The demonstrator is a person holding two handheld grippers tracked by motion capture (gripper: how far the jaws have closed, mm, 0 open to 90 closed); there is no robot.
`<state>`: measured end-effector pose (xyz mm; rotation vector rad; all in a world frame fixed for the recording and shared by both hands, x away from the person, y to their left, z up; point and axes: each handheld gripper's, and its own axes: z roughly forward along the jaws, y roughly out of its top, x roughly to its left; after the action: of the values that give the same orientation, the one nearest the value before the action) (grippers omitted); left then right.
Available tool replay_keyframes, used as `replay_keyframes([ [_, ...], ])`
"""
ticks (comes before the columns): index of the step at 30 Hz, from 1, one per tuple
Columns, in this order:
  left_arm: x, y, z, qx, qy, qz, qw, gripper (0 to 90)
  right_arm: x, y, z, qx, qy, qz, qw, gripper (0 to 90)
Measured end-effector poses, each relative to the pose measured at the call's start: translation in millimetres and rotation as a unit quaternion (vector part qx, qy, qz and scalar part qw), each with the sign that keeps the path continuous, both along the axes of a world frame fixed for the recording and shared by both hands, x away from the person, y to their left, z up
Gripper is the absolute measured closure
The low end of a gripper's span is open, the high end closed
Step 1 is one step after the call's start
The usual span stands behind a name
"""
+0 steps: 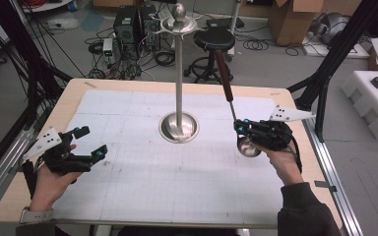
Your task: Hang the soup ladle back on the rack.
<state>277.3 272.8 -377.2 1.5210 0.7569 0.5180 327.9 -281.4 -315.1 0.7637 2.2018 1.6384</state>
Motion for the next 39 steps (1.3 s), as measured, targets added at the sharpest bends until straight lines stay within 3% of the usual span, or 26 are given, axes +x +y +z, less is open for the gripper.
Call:
replay_keyframes([
  [9,-0.7,1.2,0.5,-0.002,-0.001,0.000,1.0000,1.7,17.7,11.7,28.3,-0.003,-0.009,-0.006,0.9999,84.3],
  [15,-1.7,3.4,0.6,-0.005,-0.002,0.001,1.0000,1.7,27.0,15.4,35.1,-0.007,-0.011,-0.008,0.9999,84.3],
  [24,-2.3,6.7,-0.2,-0.010,-0.002,0.004,0.9999,1.7,41.4,17.7,36.4,0.009,-0.007,-0.002,0.9999,84.4],
  [39,-3.0,8.0,0.5,-0.012,-0.003,0.005,0.9999,1.7,49.8,26.4,37.4,0.008,-0.001,0.006,1.0000,84.4],
])
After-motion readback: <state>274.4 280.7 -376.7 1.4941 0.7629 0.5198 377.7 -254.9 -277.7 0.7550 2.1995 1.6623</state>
